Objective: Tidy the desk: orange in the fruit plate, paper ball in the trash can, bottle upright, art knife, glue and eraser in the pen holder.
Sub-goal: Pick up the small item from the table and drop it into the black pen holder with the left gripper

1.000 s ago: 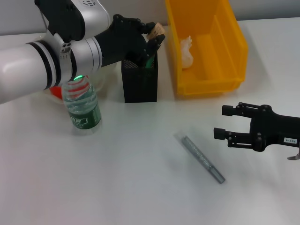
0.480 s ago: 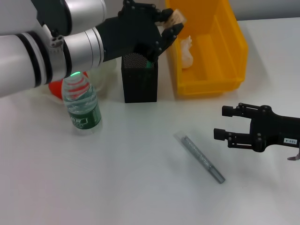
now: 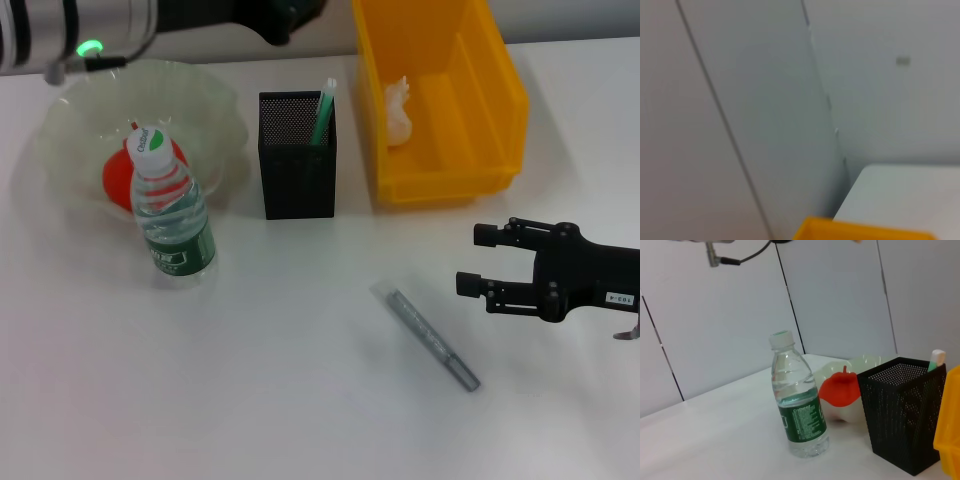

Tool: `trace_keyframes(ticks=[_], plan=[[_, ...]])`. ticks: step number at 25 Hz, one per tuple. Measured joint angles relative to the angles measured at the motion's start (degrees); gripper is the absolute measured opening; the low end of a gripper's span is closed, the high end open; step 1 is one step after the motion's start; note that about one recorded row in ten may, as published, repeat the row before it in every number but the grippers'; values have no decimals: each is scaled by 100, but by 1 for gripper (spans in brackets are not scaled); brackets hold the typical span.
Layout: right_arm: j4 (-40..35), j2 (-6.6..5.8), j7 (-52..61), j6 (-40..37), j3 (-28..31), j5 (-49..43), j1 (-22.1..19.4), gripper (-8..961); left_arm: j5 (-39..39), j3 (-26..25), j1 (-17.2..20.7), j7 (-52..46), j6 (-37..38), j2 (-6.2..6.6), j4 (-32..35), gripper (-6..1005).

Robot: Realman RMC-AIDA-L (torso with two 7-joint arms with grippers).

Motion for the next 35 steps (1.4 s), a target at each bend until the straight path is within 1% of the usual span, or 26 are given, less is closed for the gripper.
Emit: trace_keyframes(ticks=[1, 2, 3, 4, 5, 6, 8, 9, 10, 12, 16, 22, 25, 31, 35], plan=[[1, 0, 0, 0, -1, 0, 3, 767, 385, -280, -299, 10, 179, -5, -220, 277], [1, -1, 0, 0, -1, 0, 4, 767, 525, -389, -445, 96, 232, -5, -374, 277], [1, -1, 0, 0, -1, 0, 4, 767, 568, -423, -489, 132, 248, -6, -422, 278], [1, -2, 0, 0, -1, 0, 4, 767, 678, -539, -634, 274, 300, -9, -618, 278], [0, -2, 7, -1, -1, 0, 4, 767, 678, -539, -634, 274, 300, -9, -618, 278], [1, -2, 24, -1, -1, 0, 2, 767, 773, -713, -831, 623, 376, -13, -927, 278], [1, -2, 57, 0, -3, 0, -2, 767, 773, -806, -947, 977, 423, -16, -1141, 278], [1, -2, 67, -1, -5, 0, -4, 767, 773, -806, -947, 977, 423, -16, -1141, 278], [1, -2, 74, -1, -6, 0, -8, 767, 781, -837, -1068, 1239, 522, -17, -1301, 278], [1, -1, 102, -1, -10, 0, -10, 767, 801, -844, -1162, 1292, 644, -17, -1372, 278], [0, 7, 137, -1, -24, 0, -10, 767, 965, -820, -1325, 1379, 806, -28, -1482, 279], [1, 20, 145, -1, -35, 1, 6, 767, 1507, -722, -1509, 1323, 867, -53, -1532, 279], [1, 22, 147, -1, -36, 1, 14, 767, 1729, -613, -1585, 1306, 867, -63, -1555, 279], [0, 25, 149, -1, -19, 1, 22, 767, 2129, -186, -1635, 1162, 869, -68, -1552, 280], [0, 33, 149, -1, -18, 1, 28, 766, 2189, -116, -1695, 1145, 871, -68, -1611, 280]])
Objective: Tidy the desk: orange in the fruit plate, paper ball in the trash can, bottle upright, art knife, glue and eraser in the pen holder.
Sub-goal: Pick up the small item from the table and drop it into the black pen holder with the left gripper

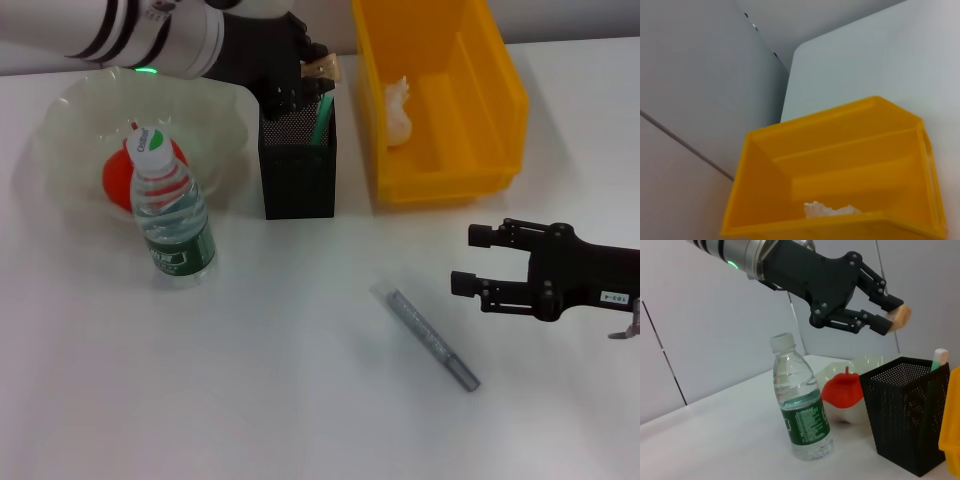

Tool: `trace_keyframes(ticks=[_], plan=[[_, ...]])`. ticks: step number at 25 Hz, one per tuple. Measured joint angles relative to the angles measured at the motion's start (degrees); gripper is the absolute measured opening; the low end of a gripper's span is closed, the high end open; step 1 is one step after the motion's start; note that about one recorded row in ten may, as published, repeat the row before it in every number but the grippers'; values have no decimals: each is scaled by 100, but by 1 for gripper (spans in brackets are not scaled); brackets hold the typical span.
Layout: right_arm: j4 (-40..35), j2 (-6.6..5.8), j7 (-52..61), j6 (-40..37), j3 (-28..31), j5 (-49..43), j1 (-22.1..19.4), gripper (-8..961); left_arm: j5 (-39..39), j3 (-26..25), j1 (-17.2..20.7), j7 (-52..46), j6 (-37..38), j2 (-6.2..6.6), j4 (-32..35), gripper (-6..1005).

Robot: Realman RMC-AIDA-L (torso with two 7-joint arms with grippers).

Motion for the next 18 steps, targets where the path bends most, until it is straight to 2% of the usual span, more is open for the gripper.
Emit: trace_keyframes(ticks=[18], plan=[[0, 1, 21, 0, -19, 0, 2, 766, 481, 213, -58, -383, 80, 0, 53, 282]])
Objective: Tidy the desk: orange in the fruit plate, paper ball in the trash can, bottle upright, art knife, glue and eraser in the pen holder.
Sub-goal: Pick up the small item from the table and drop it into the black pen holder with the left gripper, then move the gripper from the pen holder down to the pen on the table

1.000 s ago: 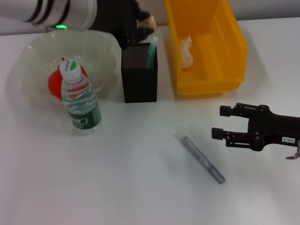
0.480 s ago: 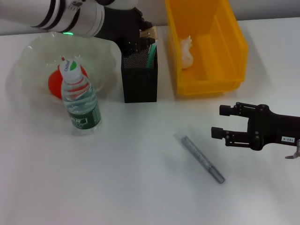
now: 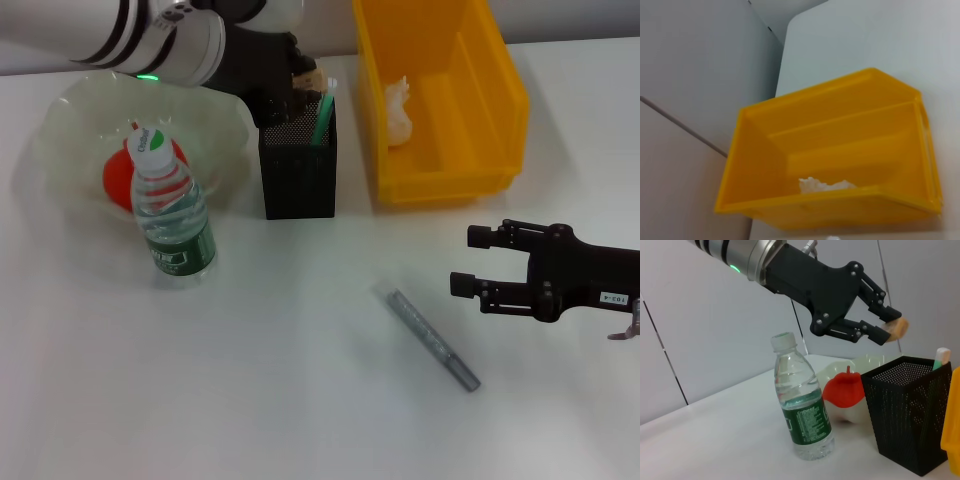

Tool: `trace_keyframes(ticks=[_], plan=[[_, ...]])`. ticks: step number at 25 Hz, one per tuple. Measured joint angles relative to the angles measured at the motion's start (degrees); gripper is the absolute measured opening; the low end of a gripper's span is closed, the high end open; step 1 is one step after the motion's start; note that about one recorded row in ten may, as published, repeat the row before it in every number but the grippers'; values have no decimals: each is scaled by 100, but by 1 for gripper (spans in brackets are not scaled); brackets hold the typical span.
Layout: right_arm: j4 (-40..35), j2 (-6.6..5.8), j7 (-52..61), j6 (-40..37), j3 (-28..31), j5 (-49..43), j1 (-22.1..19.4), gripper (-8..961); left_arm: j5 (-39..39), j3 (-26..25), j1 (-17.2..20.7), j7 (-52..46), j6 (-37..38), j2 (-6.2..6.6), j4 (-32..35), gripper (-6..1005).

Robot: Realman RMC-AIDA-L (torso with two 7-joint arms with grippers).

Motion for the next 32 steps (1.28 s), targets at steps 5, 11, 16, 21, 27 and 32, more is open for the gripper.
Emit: trace_keyframes(ticks=[5, 11, 16, 21, 27, 32], plan=[[0, 0, 21, 0, -11, 0, 0, 766, 4, 8, -6, -47, 6, 0, 32, 282], [0, 0, 36, 0, -17, -4, 0, 766, 127, 16, -4, -147, -10, 0, 75, 283], [0, 0, 38, -3, -17, -7, -10, 766, 193, 22, -11, -200, -10, 0, 80, 283], [0, 0, 43, -28, -17, -9, -18, 766, 200, 84, 4, -205, 16, 0, 83, 284], [0, 0, 49, -50, -16, -9, -35, 766, 243, 131, 26, -263, -10, 0, 89, 322], [0, 0, 52, -57, -16, -10, -47, 766, 254, 161, 40, -266, -34, 0, 93, 370]])
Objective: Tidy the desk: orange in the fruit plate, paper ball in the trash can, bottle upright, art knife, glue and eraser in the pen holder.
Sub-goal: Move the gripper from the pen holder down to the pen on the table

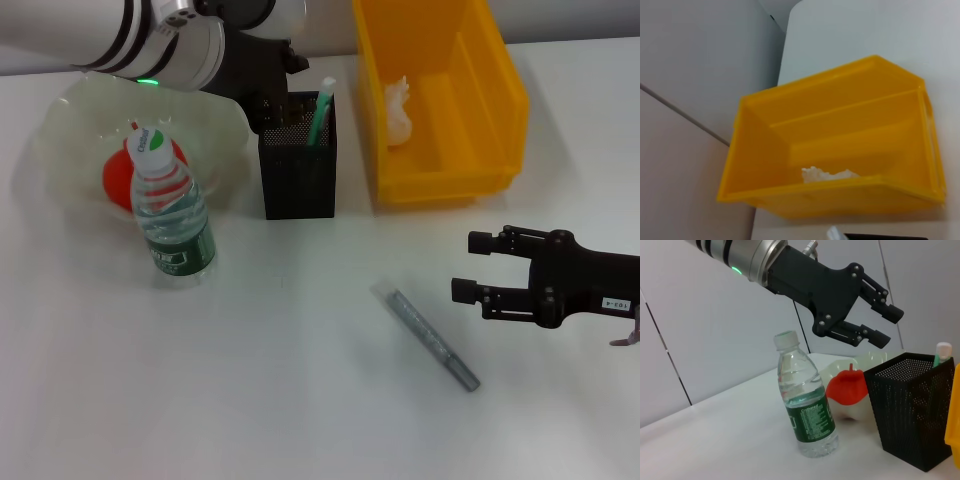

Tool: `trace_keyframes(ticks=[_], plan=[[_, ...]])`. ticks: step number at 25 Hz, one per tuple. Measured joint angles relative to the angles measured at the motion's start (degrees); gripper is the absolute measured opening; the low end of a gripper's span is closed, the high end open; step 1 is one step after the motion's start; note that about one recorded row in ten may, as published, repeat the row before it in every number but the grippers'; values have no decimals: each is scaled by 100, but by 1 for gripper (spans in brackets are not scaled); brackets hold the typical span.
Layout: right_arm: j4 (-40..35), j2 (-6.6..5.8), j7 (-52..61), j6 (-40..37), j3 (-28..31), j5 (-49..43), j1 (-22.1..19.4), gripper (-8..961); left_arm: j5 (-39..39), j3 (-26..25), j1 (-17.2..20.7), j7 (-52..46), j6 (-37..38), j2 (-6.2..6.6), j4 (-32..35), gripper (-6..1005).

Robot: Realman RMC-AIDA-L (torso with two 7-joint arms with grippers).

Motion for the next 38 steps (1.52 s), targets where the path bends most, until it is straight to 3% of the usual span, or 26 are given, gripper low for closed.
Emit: trace_keyframes(ticks=[3, 8, 11, 14, 18, 23, 26, 32, 38], plan=[[0, 0, 4, -9, 0, 0, -5, 766, -11, 0, 82, -7, -77, 0, 156, 388], [-1, 0, 5, -22, 14, 0, -8, 766, -593, -28, 529, -34, -579, 15, 1042, 385], [-13, 0, 5, -46, 20, 0, -7, 766, -1813, -293, 882, 296, -738, 48, 1545, 382], [-33, 0, 5, -86, 34, 8, -6, 766, -3715, -890, 1221, 1278, -94, 70, 1563, 396], [-55, -22, 6, -115, 47, 39, -10, 765, -5231, -1500, 1483, 2204, 997, 75, 816, 474], [-192, -56, 160, -236, 177, 49, -5, 765, -5711, -1817, 1731, 3155, 1851, 69, -410, 593], [-470, -64, 457, -352, 329, 47, -30, 765, -5998, -1828, 1972, 4229, 2211, 64, -1550, 664], [-1839, -85, 1909, -867, 435, -64, -81, 765, -6135, -1844, 2205, 5605, 2712, 76, -3297, 849], [-3282, -234, 4164, -1484, 399, -1108, 492, 765, -6111, -1799, 2589, 6469, 2788, 80, -4064, 849]])
